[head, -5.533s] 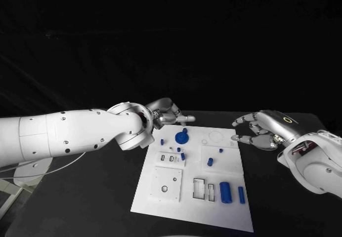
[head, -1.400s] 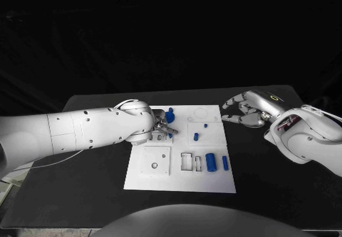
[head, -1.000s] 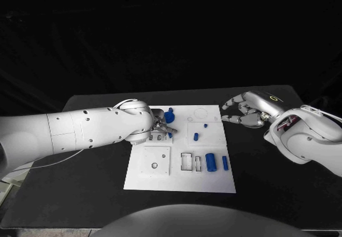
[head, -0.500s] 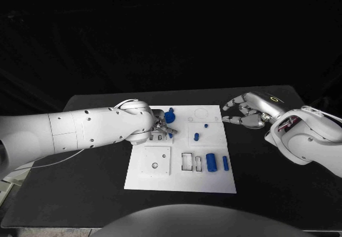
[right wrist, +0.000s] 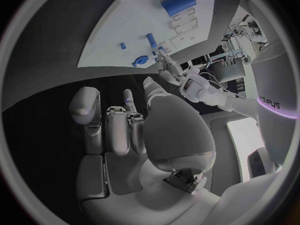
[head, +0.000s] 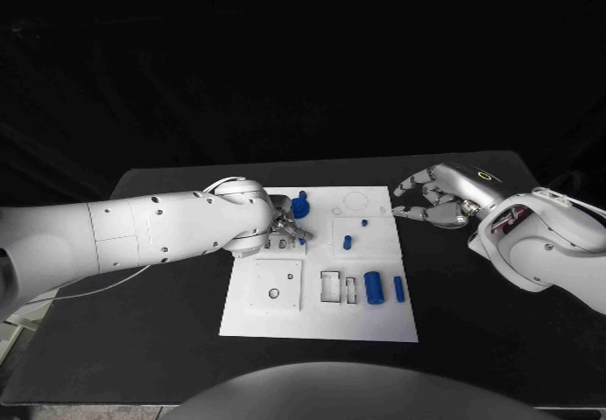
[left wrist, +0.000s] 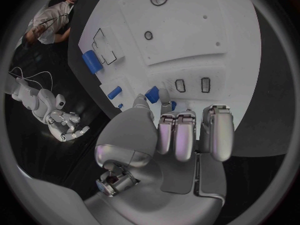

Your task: Assemble the parts on the task board

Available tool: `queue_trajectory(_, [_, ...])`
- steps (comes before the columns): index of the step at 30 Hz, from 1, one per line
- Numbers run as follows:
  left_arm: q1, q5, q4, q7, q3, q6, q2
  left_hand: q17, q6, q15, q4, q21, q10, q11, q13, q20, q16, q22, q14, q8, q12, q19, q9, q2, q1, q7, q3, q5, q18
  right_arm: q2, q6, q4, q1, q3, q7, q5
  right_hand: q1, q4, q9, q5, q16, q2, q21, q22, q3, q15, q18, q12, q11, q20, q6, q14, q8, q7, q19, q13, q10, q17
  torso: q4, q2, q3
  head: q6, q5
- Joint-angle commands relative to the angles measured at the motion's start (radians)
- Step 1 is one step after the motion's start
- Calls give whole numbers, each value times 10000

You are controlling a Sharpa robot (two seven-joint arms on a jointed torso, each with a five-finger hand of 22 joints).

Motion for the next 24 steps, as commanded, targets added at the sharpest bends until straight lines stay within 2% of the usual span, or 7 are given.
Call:
queue_trajectory(1, [-7,68,-33,88,8,145,43,2633,55,49,-6,-72,1097,-33,2600,-9,24,1492,1068,-47,-17,-78,14,-10,131,19,66,82,58,-5,52,5,-7,2,7,-13,24,47,-9,65,-14,109,-64,-14,13,65,97,-56,69,17,51,651,13,5,71,2501,911,867,1,-3,2,1,6])
queue_trajectory(12, [-10,175,-59,125,8,97,54,2633,38,50,9,-99,1097,-29,2600,-8,24,1467,1068,-117,-17,-112,47,-38,196,25,102,210,68,-35,34,8,-9,2,-39,-4,91,30,-19,144,-17,176,-90,-12,51,73,100,-56,77,25,86,651,16,5,72,2500,911,866,-1,-3,1,1,1])
queue_trajectory(17, [-11,195,-68,127,8,116,63,2633,34,52,15,-107,1097,-27,2600,-7,24,1463,1068,-150,-17,-120,62,-42,227,28,123,270,70,-27,51,0,-9,2,-55,-3,179,-5,-38,325,-26,228,-119,-8,94,76,104,-64,81,30,104,651,6,6,74,2493,905,859,1,-2,2,1,-5])
queue_trajectory(24, [-11,202,-118,115,8,148,88,2633,29,55,15,-122,1097,-23,2600,-4,24,1460,1068,-229,-17,-130,97,-62,311,32,181,450,73,-20,99,-4,-9,1,-72,3,303,-46,-80,787,-53,324,-175,4,181,75,110,-74,76,33,133,648,-20,4,78,2484,896,838,-3,-7,3,1,34])
